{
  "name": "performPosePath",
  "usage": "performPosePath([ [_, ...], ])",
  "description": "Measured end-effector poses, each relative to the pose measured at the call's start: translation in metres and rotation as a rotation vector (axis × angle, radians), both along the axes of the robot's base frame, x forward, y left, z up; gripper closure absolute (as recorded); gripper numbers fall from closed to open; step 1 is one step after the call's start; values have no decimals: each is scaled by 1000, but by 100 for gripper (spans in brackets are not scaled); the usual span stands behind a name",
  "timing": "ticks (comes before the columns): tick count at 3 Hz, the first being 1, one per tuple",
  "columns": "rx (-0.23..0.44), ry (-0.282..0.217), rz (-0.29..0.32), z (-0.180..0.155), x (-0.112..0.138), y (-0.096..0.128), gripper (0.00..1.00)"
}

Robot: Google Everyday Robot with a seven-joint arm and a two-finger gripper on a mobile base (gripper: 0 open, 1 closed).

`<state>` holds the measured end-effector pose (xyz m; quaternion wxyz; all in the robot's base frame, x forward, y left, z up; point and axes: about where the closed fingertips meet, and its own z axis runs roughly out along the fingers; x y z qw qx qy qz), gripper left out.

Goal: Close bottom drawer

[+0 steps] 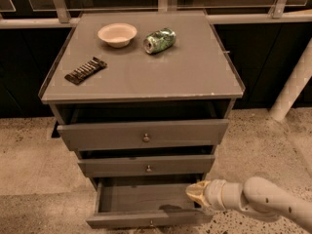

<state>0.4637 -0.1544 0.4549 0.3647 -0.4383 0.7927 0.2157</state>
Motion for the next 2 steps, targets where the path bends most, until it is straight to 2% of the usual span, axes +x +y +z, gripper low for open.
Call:
performPosePath([
  [1, 54, 58, 0, -34, -15, 15, 100],
  [2, 54, 58, 0, -34, -15, 15, 100],
])
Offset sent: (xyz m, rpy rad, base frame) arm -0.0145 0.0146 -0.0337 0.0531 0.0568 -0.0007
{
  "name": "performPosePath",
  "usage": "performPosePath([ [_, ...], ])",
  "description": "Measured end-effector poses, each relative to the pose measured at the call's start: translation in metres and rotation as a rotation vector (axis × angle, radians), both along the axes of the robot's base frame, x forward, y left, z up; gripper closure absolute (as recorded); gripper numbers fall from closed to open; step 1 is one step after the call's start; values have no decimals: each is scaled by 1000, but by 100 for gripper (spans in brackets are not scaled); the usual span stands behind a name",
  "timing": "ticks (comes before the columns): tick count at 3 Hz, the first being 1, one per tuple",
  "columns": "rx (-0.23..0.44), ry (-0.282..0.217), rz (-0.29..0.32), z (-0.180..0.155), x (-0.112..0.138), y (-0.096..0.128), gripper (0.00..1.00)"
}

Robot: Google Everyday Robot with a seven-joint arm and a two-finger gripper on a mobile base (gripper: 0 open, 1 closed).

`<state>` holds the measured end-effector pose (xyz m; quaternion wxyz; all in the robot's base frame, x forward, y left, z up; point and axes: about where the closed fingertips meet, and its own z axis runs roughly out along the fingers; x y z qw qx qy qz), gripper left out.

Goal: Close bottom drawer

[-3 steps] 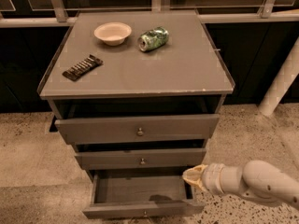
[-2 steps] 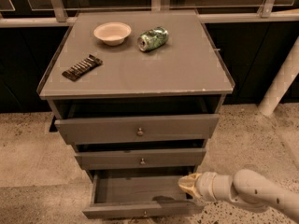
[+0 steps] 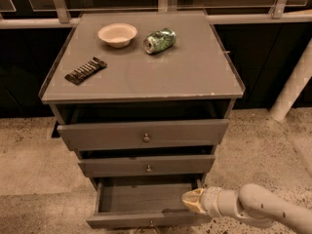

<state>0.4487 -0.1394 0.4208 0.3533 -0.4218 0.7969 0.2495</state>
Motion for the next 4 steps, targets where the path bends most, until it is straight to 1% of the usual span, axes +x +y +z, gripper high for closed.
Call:
performPosePath([
  [1, 38, 42, 11, -20, -11, 7, 100],
  [2, 100, 124, -60, -73, -36, 0, 100],
  [3, 133, 209, -122, -133, -59, -1, 100],
  [4, 142, 267, -175, -190, -73, -4, 100],
])
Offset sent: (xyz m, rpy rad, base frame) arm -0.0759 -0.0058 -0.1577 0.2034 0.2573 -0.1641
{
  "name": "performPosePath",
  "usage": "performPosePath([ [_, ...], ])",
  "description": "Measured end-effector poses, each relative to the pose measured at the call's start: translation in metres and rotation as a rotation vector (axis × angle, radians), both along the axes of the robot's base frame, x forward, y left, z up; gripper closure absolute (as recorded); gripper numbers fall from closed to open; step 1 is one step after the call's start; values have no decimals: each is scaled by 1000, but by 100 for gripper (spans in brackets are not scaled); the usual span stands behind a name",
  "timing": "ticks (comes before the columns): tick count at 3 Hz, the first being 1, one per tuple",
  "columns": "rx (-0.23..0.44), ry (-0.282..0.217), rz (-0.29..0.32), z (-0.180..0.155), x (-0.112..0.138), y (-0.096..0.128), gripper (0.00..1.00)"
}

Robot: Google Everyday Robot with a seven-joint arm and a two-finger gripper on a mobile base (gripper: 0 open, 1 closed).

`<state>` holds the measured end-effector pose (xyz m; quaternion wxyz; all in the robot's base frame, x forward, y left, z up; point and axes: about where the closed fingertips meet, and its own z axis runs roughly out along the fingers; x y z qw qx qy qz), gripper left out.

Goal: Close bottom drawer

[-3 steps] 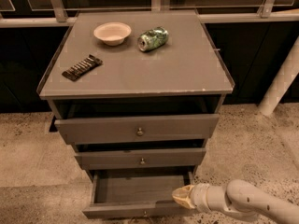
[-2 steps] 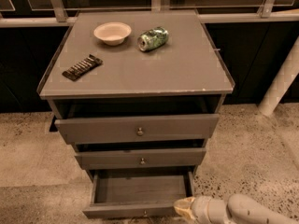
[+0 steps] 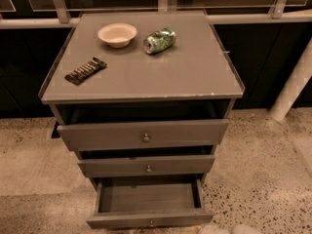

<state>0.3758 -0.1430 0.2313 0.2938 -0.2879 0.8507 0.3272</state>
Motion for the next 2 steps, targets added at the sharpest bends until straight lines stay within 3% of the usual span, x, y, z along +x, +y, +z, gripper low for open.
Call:
performPosePath([
  [2, 18, 66, 1, -83, 3, -6, 100],
])
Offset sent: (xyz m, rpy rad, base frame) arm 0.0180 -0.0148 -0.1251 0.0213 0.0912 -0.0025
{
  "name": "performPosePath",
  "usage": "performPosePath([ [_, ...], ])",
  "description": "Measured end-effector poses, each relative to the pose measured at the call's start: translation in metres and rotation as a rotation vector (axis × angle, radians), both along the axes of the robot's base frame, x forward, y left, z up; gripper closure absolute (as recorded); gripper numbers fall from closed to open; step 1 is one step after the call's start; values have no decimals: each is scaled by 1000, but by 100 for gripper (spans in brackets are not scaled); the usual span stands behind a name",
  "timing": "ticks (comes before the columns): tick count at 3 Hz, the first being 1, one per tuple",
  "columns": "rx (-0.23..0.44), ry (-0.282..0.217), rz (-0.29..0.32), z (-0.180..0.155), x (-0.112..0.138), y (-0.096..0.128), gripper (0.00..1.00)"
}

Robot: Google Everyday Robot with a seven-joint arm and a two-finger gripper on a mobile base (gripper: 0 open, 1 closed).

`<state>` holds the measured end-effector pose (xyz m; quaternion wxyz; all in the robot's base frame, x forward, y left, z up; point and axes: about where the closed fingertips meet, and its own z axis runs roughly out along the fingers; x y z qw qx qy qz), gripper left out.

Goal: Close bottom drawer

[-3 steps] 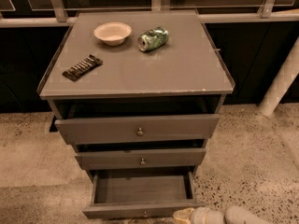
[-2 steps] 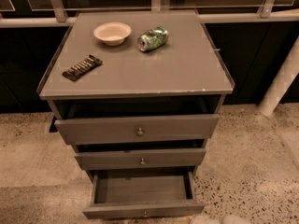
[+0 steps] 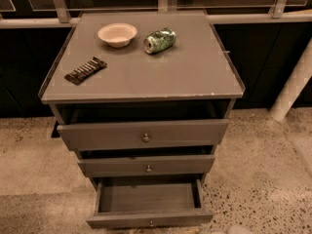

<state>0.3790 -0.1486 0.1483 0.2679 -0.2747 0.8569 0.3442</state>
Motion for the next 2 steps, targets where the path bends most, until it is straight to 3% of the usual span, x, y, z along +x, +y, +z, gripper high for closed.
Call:
performPosePath([
  [1, -44, -44, 10, -13, 48, -12, 100],
  [2, -42, -43, 6, -14, 49, -12, 100],
])
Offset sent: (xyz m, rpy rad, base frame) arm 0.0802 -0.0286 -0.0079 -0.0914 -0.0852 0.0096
